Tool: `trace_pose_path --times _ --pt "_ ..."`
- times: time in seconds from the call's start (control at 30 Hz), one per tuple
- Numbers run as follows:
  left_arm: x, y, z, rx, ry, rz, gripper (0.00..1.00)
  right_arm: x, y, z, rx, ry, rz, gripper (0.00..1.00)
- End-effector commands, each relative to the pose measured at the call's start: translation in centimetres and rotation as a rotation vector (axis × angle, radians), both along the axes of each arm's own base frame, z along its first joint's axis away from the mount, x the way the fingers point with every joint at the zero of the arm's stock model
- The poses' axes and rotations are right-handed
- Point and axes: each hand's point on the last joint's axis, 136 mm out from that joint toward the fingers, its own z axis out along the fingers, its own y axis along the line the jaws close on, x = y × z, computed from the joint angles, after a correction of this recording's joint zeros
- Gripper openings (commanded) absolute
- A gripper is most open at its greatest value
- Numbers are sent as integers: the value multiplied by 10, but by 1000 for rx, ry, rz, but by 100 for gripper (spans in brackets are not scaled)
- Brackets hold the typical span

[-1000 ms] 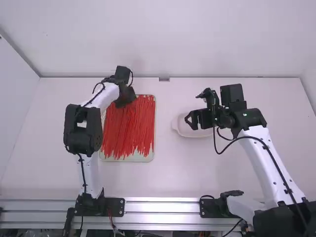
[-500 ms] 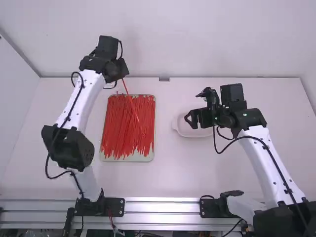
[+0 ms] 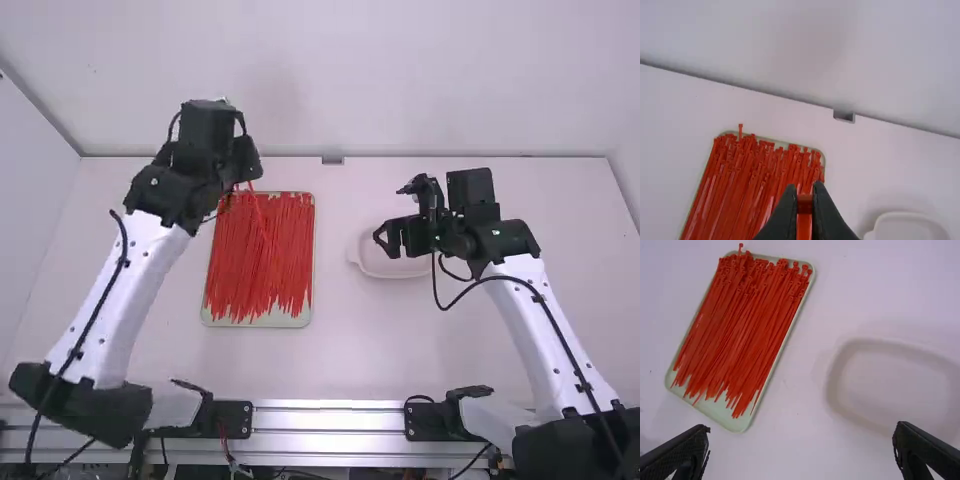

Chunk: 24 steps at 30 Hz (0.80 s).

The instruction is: Fasten the cable tie

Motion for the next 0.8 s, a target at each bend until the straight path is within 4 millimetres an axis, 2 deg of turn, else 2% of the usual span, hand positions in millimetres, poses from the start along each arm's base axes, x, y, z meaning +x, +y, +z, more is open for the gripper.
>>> trace_pose_path --times 0.0,0.1,0.27,0.33,0.53,0.77 --pt "-15 8 -11 11 -7 2 2 0 7 11 36 -18 31 98" --pt "-25 -6 -26 -8 -40 -123 2 -2 14 14 60 -20 56 98" --pt "-33 -16 -41 -30 -63 -181 2 -6 28 20 100 -30 108 98" --pt "-37 -32 -44 -45 -82 -282 2 -10 40 26 131 -47 155 98" --pt "-43 -60 -42 -87 -119 -458 2 -16 67 36 166 -98 244 98" --pt "-49 -83 -27 -144 -177 -592 2 -18 81 44 181 -133 282 98"
